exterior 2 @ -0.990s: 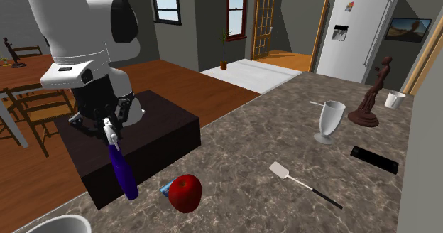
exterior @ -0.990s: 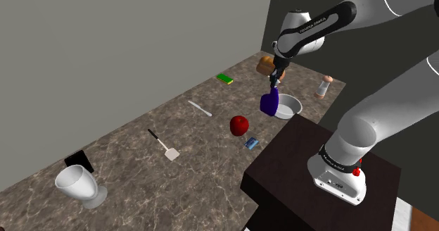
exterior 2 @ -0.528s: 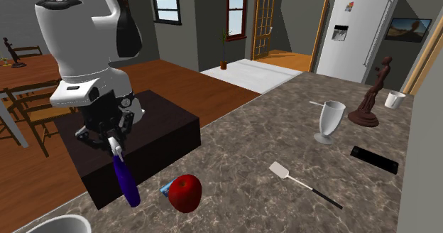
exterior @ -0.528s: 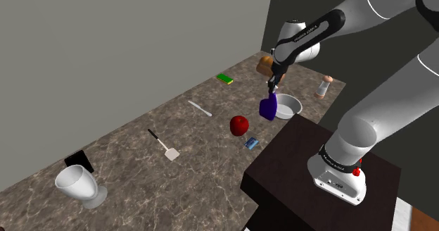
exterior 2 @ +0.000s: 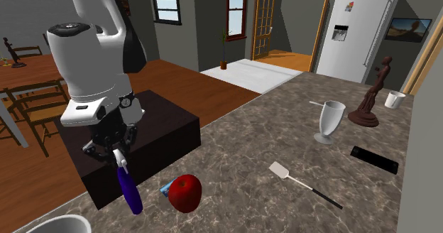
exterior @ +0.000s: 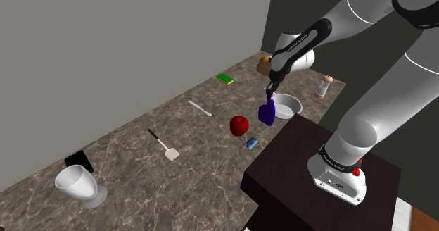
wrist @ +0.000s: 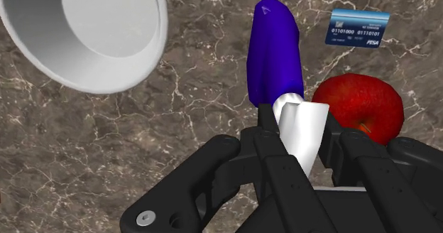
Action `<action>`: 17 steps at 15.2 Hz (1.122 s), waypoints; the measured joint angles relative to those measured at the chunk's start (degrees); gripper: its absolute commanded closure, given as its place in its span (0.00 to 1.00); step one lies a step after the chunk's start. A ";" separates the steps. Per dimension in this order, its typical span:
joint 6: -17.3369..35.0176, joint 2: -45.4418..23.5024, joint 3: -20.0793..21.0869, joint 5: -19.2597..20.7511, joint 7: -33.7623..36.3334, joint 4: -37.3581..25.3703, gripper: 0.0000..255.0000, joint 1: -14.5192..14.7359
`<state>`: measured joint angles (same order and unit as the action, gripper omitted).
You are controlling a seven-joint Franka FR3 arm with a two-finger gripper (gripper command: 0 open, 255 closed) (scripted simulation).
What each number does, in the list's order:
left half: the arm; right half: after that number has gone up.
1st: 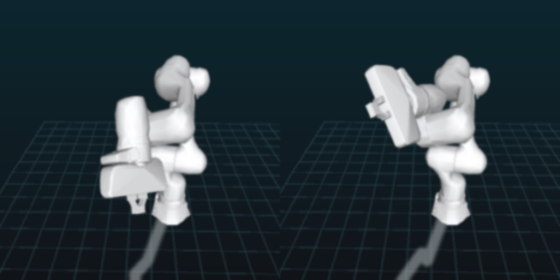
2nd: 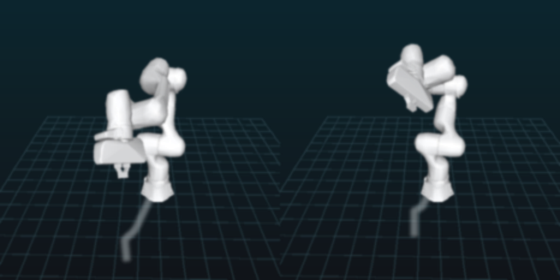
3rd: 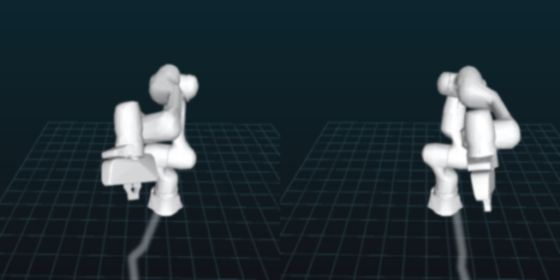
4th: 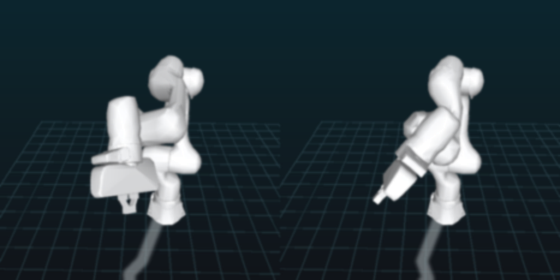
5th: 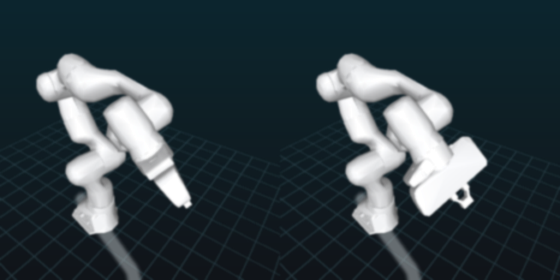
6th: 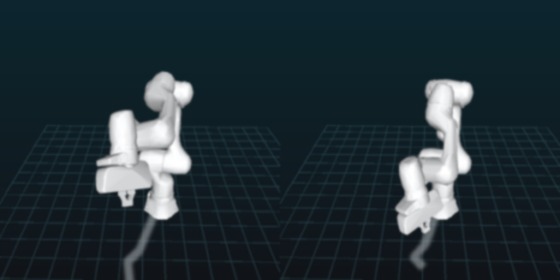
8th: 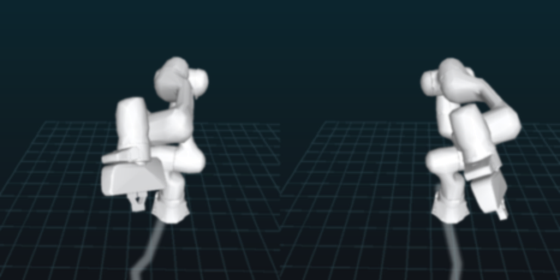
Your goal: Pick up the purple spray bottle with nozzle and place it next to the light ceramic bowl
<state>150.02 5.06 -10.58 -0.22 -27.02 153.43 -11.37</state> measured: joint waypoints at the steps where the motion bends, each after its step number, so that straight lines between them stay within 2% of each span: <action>1: 0.93 -0.72 -0.05 -0.27 -0.26 0.23 1.00 0.04; 9: 8.20 -8.01 0.16 -4.01 -3.17 0.36 1.00 0.40; 15: 9.15 -8.95 0.32 -4.58 -3.52 0.36 1.00 0.42; 16: 9.16 -8.96 0.32 -4.58 -3.52 0.37 0.00 0.42; 17: 9.17 -8.96 0.32 -4.58 -3.52 0.36 0.00 0.42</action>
<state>159.18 -3.90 -10.26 -4.80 -30.54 153.79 -10.94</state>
